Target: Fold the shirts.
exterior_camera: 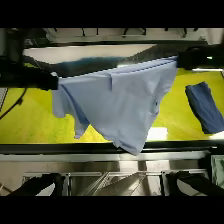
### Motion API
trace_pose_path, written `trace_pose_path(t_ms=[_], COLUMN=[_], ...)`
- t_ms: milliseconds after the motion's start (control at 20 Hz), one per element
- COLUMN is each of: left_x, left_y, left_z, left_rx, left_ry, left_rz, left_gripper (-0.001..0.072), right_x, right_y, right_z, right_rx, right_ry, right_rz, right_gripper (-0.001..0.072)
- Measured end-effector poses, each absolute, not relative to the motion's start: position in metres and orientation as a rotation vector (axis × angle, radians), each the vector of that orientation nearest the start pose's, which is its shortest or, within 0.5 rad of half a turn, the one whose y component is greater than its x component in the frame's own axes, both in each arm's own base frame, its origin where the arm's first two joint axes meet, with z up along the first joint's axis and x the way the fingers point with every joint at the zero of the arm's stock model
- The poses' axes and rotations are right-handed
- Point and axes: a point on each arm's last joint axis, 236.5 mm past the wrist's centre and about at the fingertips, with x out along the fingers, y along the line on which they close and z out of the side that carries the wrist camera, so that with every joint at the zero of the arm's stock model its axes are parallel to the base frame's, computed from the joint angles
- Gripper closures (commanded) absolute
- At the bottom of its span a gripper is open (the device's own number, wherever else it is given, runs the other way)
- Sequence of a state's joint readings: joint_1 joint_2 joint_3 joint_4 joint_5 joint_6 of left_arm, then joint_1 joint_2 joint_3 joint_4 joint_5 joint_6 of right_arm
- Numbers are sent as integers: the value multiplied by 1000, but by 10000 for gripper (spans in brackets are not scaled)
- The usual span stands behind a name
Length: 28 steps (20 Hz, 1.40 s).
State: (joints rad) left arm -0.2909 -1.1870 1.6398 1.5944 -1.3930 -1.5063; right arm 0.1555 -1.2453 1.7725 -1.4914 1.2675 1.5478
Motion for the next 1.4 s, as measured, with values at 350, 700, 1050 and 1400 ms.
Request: trace_pose_path(t_ms=[350,700,1050,1400], left_x=[504,565,483,271], left_y=[-132,-130,-34,-53], left_z=[93,57,80,-9], left_rx=[287,240,81,-168], left_ry=[959,949,1136,1402], left_rz=[-315,-302,-158,-212], left_gripper=[691,6,5,6], right_x=[556,585,506,423], right_y=[100,100,76,110], right_z=[100,49,76,71], right_rx=[-47,44,106,248], right_ry=[849,868,1075,1158], right_rz=[211,162,189,349], right_gripper=[692,-2,-1,0])
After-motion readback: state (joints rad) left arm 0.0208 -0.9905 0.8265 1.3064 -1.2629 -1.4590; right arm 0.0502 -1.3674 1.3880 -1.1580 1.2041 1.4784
